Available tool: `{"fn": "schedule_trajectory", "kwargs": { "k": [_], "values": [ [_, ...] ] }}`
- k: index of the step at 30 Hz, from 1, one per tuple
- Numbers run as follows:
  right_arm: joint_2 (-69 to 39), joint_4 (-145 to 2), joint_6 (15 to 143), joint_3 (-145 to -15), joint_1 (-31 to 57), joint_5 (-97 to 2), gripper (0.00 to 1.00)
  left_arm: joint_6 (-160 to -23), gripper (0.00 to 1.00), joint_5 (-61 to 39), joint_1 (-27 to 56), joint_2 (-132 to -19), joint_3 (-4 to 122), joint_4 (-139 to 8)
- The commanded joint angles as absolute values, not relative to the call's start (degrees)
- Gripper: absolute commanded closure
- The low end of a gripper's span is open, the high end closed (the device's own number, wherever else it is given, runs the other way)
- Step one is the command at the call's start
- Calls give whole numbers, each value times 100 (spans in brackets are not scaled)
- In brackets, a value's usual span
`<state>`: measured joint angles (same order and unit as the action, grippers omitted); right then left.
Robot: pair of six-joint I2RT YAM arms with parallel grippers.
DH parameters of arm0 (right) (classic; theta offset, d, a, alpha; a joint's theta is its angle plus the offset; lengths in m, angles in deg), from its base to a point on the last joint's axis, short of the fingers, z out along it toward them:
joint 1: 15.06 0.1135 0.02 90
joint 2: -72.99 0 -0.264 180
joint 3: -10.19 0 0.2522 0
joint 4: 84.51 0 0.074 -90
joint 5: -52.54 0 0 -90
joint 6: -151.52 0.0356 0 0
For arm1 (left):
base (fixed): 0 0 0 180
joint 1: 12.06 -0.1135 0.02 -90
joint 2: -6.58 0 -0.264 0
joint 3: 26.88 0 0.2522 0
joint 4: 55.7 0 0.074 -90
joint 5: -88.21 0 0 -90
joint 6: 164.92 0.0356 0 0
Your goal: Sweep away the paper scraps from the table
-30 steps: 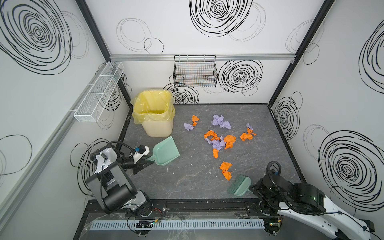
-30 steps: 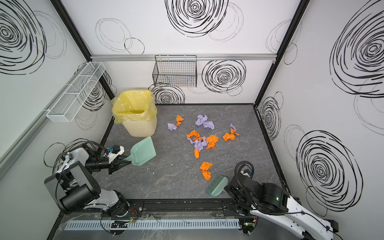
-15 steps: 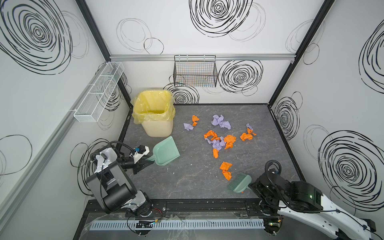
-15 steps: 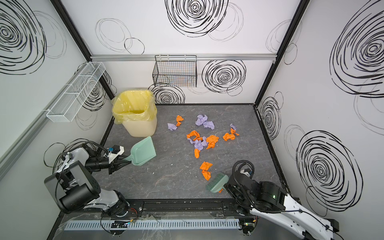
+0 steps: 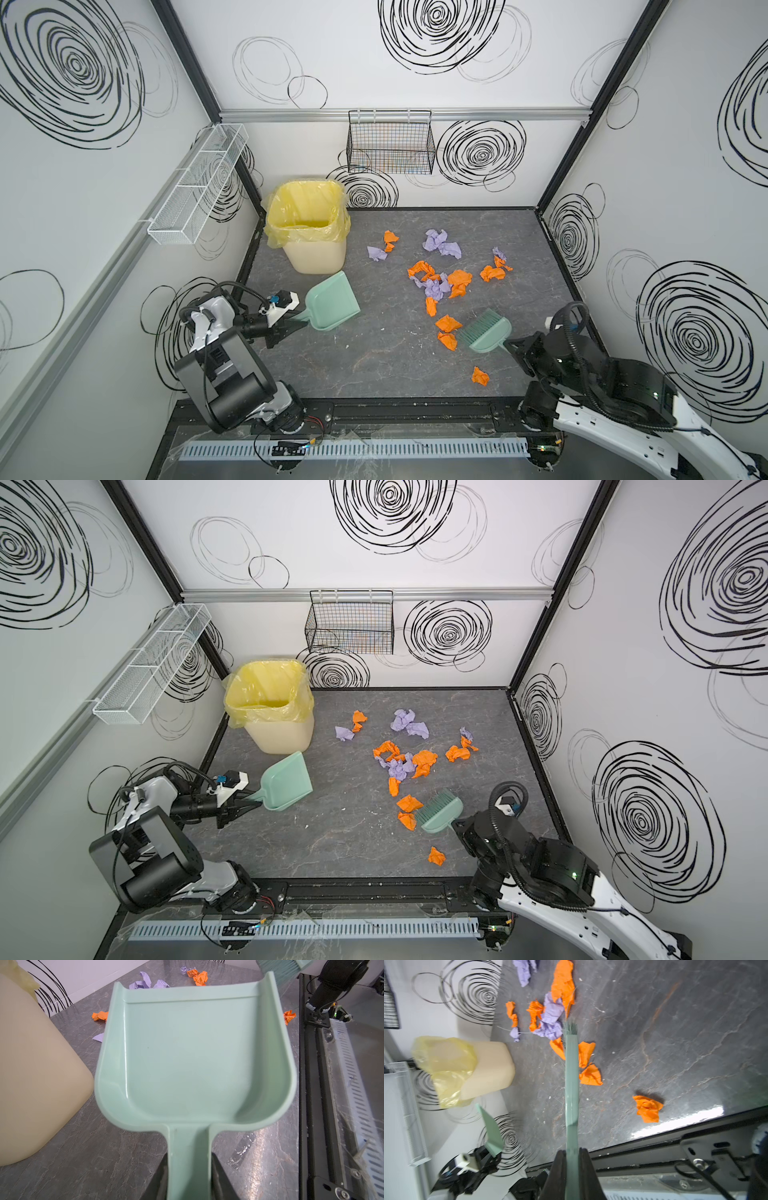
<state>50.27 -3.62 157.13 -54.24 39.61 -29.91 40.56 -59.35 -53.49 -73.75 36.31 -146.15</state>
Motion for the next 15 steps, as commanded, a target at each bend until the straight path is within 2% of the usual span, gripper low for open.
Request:
{"fn": "schedule_trajectory", "kwargs": {
  "k": [1,6,12,15],
  "values": [
    [4878,164,15385,-5685,3760,-3384,100,4054,100,-6062,-5400,-7248,3781,-14972],
    [5006,185,15075,-5438,3432,-4297,100,4010,100,-6084,-5355,-7183,3781,-14975],
    [5997,191,15963,-4525,3792,-4622,100,4116,100,-6075,-5346,-7168,3673,-14971],
    [6000,196,16081,-4176,3833,-4764,100,4186,100,-6045,-5343,-7255,3662,-14978]
  ]
}}
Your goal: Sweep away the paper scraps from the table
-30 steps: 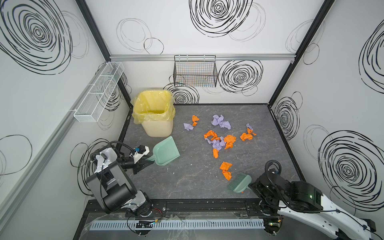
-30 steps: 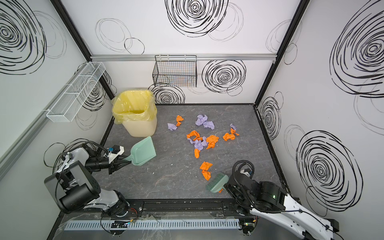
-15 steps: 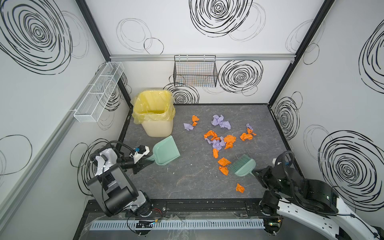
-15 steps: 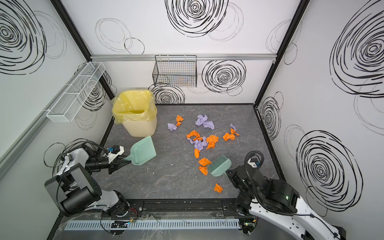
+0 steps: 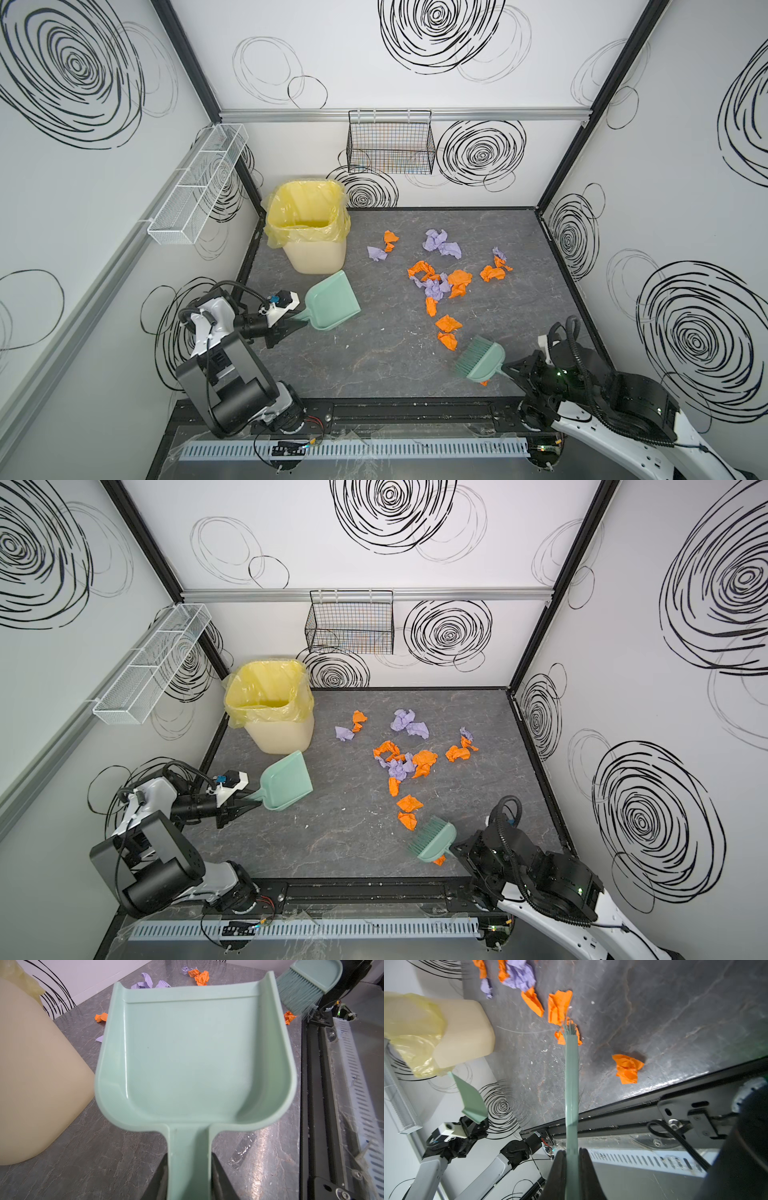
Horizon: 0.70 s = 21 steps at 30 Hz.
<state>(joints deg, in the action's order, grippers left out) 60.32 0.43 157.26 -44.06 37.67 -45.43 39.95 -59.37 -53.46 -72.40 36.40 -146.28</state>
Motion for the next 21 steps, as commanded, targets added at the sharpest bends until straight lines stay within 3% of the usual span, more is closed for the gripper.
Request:
{"fn": "schedule_trajectory", "kwargs": {
  "k": [1,13,21],
  "values": [
    [5892,194,16090,-4155,3851,-4774,100,4203,100,-6028,-5352,-7291,3671,-14973],
    [4776,185,17050,-4940,4127,-4450,100,4643,100,-6050,-5461,-7780,3532,-14982],
    [5242,157,17252,-5847,4152,-2795,100,4373,100,-5903,-5036,-7576,3748,-14981]
  ]
}}
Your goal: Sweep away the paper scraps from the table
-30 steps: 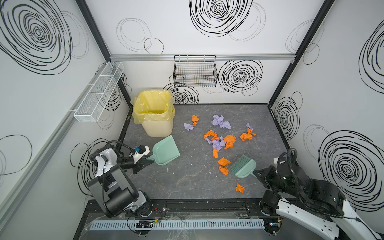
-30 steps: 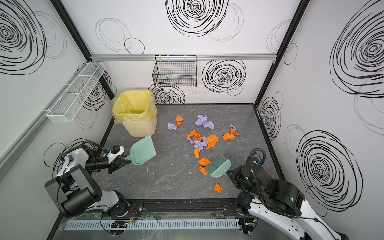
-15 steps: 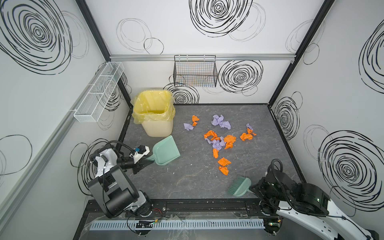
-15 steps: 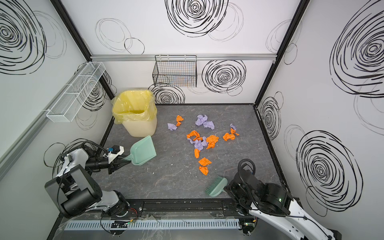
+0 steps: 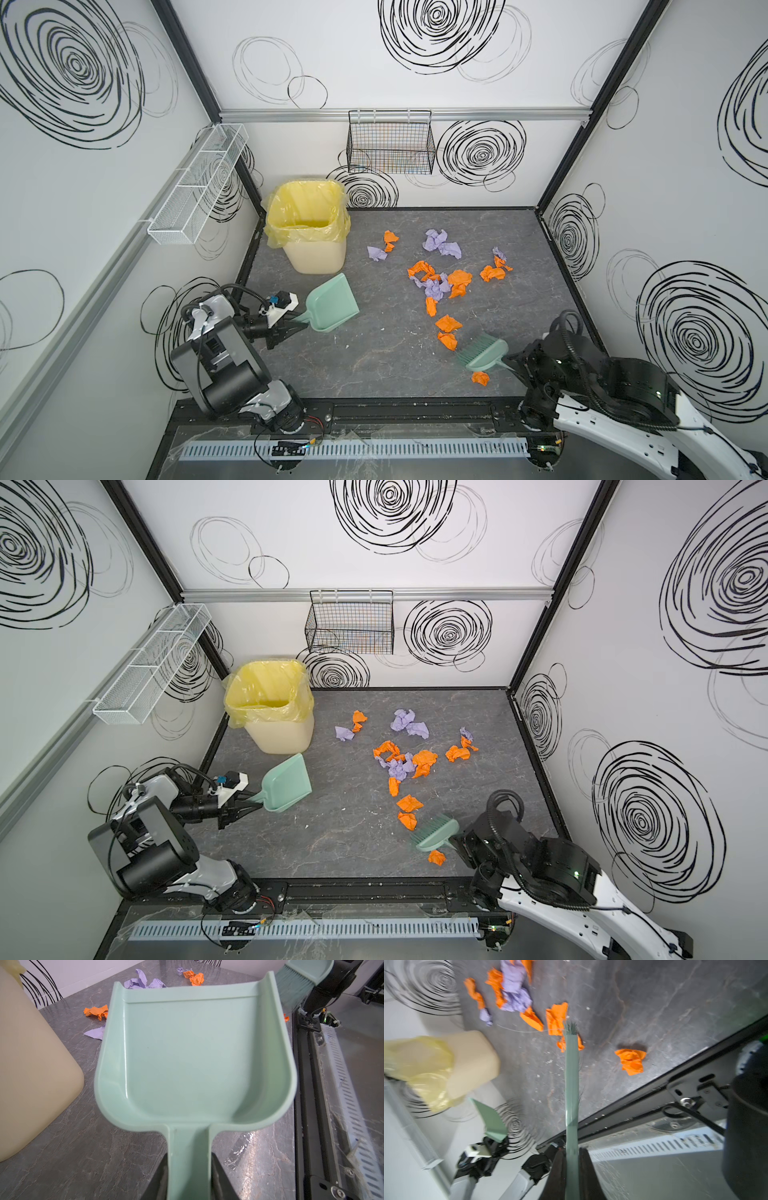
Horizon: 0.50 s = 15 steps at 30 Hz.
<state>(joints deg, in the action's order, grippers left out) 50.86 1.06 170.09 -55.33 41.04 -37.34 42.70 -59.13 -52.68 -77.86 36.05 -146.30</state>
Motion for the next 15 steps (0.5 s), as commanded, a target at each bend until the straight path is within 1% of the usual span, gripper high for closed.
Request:
{"fn": "schedule_trajectory", "kwargs": {
  "k": [1,4,7,9,11,13,15],
  "values": [
    [5229,158,17250,-5879,4167,-2669,100,4283,100,-5879,-4893,-7450,3779,-14971],
    [5056,132,17088,-6045,4265,-2215,100,3890,100,-5866,-4326,-6932,3889,-14960],
    [4889,123,16875,-6371,4444,-1583,100,3065,100,-5865,-3462,-6447,4000,-14650],
    [4881,123,16746,-6603,4593,-1173,100,2220,100,-5820,-2727,-6146,4006,-14115],
    [4953,123,16668,-6739,4734,-857,100,1096,100,-5596,-1833,-5809,3931,-13204],
    [5070,123,16637,-6764,4848,-626,100,-121,100,-5078,-854,-5579,3769,-12226],
    [5190,116,16619,-6748,4985,-403,100,-913,100,-4494,120,-5437,3611,-11471]
  ]
}}
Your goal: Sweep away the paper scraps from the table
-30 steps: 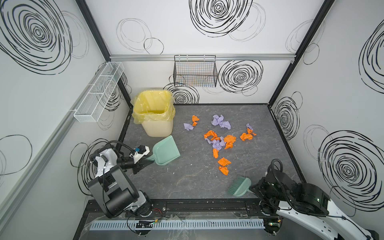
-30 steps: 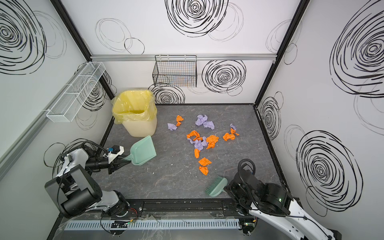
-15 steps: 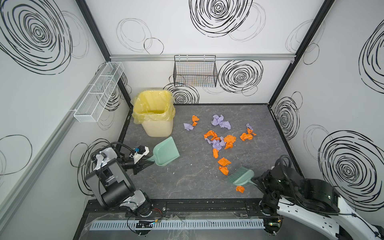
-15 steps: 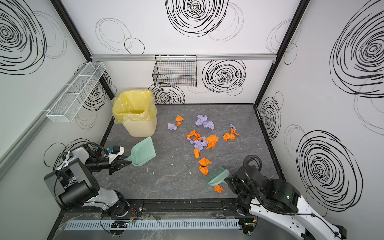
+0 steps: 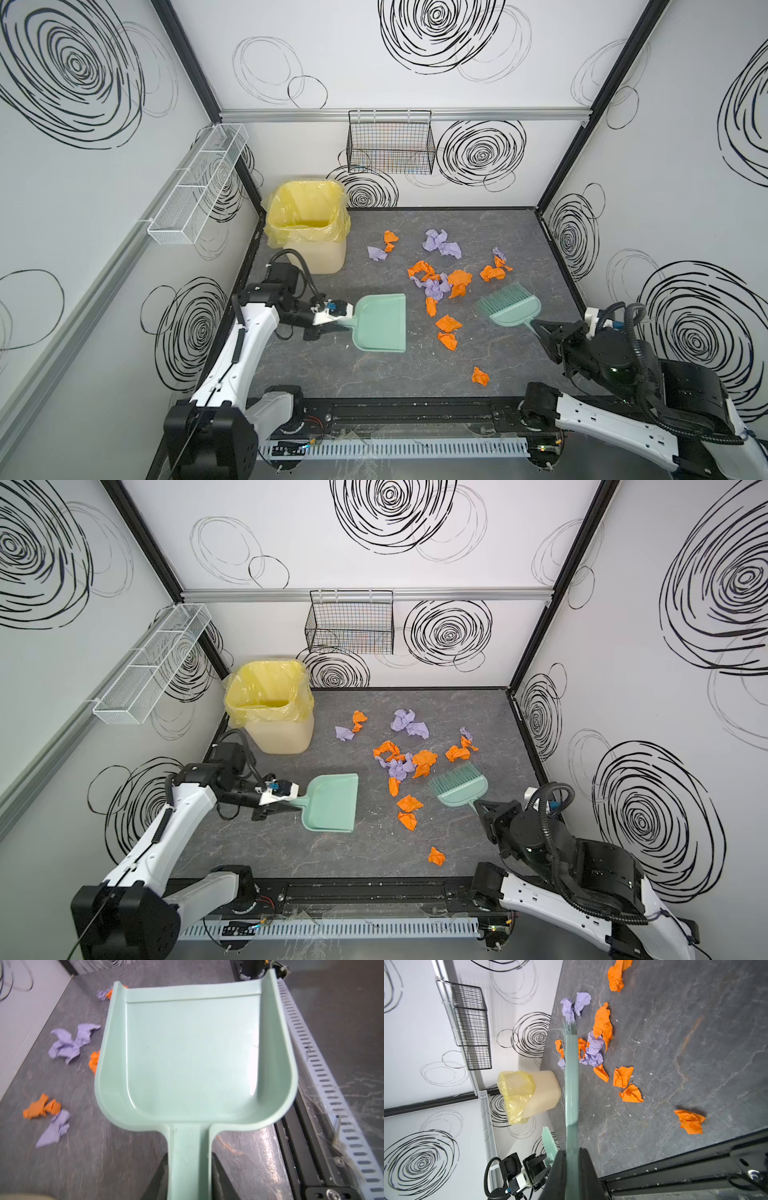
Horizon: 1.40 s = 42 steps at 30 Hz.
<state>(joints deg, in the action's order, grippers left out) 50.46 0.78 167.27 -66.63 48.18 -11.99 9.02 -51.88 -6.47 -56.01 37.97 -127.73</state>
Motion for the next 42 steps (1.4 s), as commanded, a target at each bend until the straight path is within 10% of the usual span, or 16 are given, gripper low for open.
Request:
{"fn": "schedule_trajectory", "kwargs": {
  "k": [1,14,42],
  "values": [
    [5247,123,16611,-6744,5066,-276,100,-1244,100,-4199,614,-5439,3561,-11184],
    [5527,139,16651,-6567,6015,563,100,-2567,100,-1774,3689,-7802,4816,-10198],
    [5769,147,16461,-6563,6022,693,100,-2771,100,-1333,4926,-9130,5957,-9759]
  ]
}}
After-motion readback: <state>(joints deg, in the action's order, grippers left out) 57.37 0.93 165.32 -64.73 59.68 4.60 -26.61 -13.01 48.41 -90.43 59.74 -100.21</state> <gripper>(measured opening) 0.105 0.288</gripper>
